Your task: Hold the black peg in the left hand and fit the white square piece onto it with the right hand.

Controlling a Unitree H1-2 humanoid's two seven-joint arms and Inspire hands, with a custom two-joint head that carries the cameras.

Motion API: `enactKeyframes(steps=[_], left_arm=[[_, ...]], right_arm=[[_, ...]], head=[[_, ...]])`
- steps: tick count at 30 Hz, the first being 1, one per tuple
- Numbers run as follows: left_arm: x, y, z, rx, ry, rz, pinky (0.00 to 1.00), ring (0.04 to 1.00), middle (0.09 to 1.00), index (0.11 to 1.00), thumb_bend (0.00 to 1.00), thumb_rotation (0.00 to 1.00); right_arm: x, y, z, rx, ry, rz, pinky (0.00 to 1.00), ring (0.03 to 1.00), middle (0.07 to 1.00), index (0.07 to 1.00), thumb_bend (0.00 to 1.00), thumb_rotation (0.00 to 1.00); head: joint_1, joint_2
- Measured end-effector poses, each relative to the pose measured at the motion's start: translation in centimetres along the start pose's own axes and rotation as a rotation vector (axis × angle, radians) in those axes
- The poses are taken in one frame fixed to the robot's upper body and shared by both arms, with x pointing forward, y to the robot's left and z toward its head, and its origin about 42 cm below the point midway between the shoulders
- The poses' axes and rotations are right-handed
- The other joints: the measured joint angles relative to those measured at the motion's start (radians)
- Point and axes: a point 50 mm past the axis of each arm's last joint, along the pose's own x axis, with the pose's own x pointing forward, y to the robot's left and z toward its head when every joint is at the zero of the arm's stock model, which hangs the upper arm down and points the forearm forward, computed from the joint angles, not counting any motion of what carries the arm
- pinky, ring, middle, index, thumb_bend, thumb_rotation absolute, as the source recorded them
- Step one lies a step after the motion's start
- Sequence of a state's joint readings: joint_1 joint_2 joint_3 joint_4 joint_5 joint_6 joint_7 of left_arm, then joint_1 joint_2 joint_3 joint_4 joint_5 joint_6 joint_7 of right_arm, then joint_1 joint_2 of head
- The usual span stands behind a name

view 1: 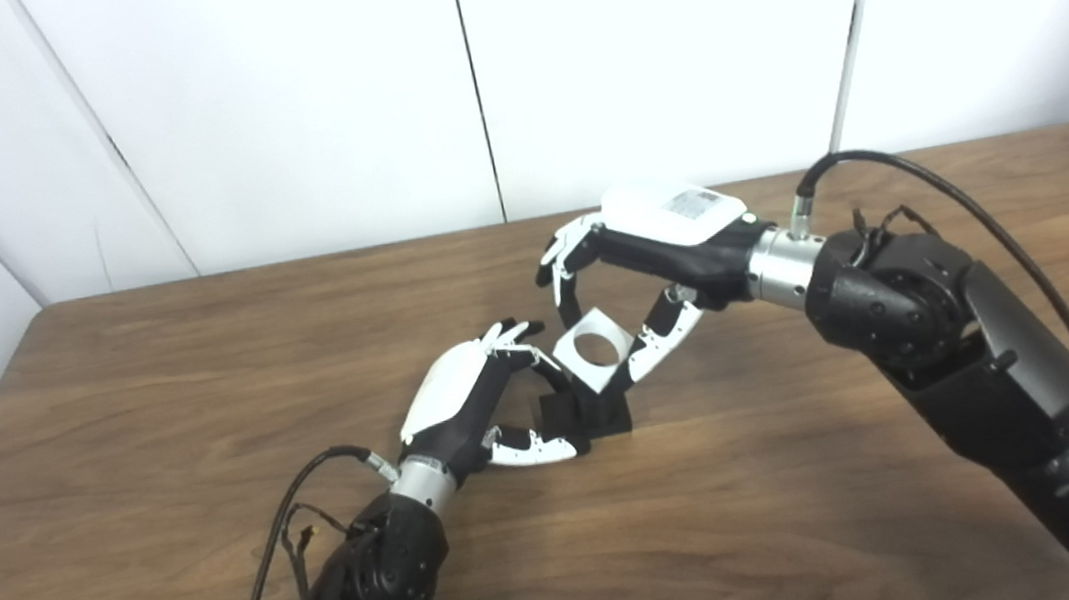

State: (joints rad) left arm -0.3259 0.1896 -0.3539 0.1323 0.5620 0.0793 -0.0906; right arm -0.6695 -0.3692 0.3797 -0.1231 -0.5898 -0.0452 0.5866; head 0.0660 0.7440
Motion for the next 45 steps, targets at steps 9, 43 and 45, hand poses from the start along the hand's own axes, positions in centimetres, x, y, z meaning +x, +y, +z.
enactKeyframes(steps=[9, 43, 45], left_arm=[[0.0, 0.0, 0.0, -0.001, 0.0, 0.001, 1.0, 1.0, 0.934, 0.492, 0.52, 0.08], [-0.1, 0.2, 0.4, 0.001, 0.006, 0.004, 1.0, 1.0, 0.934, 0.492, 0.52, 0.08], [-0.1, 0.2, 0.4, 0.003, 0.007, 0.004, 1.0, 1.0, 0.934, 0.492, 0.52, 0.08]], right_arm=[[0.6, 0.4, -0.2, -0.009, 0.006, 0.031, 0.74, 0.832, 0.766, 0.479, 0.52, 0.14], [1.4, 3.1, -1.8, 0.002, 0.038, 0.1, 0.73, 0.837, 0.771, 0.48, 0.52, 0.14], [1.5, 3.2, -1.8, 0.004, 0.042, 0.095, 0.74, 0.839, 0.774, 0.48, 0.52, 0.14]], head=[[0.005, 0.005], [0.006, 0.015], [0.009, 0.015]])
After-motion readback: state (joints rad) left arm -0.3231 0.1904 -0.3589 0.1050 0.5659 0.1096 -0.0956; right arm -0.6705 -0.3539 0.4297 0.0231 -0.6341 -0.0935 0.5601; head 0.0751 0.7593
